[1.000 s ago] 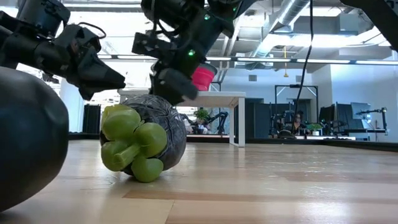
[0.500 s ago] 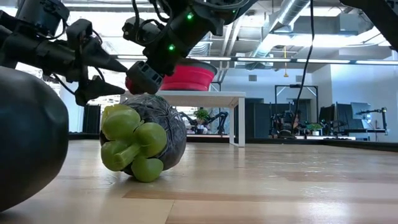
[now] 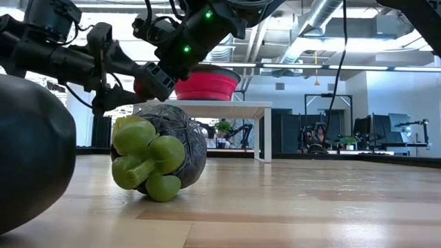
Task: Pick & Place Fruit
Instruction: Put the pomegranate into the red strainer bowl
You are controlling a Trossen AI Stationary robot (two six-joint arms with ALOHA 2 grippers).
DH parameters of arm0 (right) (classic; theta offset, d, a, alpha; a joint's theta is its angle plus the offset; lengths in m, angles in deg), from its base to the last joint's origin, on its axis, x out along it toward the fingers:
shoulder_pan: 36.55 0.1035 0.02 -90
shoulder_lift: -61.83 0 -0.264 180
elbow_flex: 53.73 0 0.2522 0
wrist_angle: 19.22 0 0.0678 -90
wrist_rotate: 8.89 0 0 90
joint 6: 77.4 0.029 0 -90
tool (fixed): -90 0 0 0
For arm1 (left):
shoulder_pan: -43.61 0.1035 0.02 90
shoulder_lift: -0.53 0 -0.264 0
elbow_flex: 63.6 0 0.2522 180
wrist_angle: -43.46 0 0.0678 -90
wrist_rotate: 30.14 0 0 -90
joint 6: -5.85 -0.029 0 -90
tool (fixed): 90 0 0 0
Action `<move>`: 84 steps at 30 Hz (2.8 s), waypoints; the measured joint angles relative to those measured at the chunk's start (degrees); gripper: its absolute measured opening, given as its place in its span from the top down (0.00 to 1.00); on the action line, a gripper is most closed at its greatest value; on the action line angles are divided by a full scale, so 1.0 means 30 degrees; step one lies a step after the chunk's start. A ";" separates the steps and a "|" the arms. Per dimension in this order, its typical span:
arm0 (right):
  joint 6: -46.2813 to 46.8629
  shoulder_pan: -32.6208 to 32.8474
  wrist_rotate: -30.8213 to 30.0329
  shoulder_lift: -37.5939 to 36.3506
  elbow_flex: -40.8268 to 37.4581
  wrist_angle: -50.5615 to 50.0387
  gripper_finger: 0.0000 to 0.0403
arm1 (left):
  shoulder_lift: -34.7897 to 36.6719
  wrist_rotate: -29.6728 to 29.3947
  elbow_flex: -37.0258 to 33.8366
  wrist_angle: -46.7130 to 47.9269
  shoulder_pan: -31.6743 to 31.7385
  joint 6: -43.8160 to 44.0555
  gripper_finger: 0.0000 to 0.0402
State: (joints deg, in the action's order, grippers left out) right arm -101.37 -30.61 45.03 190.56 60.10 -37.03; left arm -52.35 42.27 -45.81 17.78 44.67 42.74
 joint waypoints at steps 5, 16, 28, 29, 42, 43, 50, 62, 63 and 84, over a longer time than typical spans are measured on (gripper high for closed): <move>0.0000 0.0005 -0.0013 0.0000 -0.0006 0.0041 0.53 | -0.1064 -0.0015 0.0000 -0.1601 0.0005 -0.0253 0.37; 0.0503 0.0049 0.0083 0.0000 0.0009 -0.0898 0.36 | -0.1178 0.0302 -0.0003 -0.1728 0.0008 -0.1150 0.60; 0.4386 0.0199 -0.0007 -0.0407 -0.0575 -0.7691 0.27 | -0.1166 0.5050 -0.0015 -0.1900 0.0011 -0.3808 0.58; 0.4535 0.0310 0.0032 -0.0555 -0.0960 -0.7747 0.28 | -0.1160 0.5633 -0.0015 -0.1891 0.0006 -0.4139 0.58; 0.4057 0.1776 0.1973 -0.6699 -1.2414 0.8548 0.28 | -0.1160 1.0963 0.0009 -0.2881 0.0009 -0.5166 0.56; 0.3633 0.1771 0.2883 -0.7004 -1.2972 1.0612 0.28 | -0.1160 1.1351 0.0007 -0.2944 0.0012 -0.5163 0.56; -0.2000 0.1035 0.9980 -0.6855 -1.3228 1.5647 0.28 | -0.1160 1.3686 0.0007 -0.4320 0.0011 -0.5051 0.56; -0.7672 0.0865 1.1461 -0.4326 -0.8366 1.1902 0.28 | -0.1160 1.3927 0.0015 -0.5456 0.0012 -0.4519 0.55; -0.7630 0.0850 1.1461 -0.4389 -0.8142 1.1487 0.28 | -0.1160 1.3921 0.0015 -0.5506 0.0007 -0.4512 0.55; -0.6839 0.0396 1.1520 -0.4390 -0.7758 1.1173 0.40 | -0.1175 1.0797 0.0015 -0.6152 0.0012 -0.4694 0.55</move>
State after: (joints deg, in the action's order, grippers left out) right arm -121.88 -29.42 79.59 177.39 36.83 -3.51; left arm -55.87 74.66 -45.76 -0.68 44.71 28.66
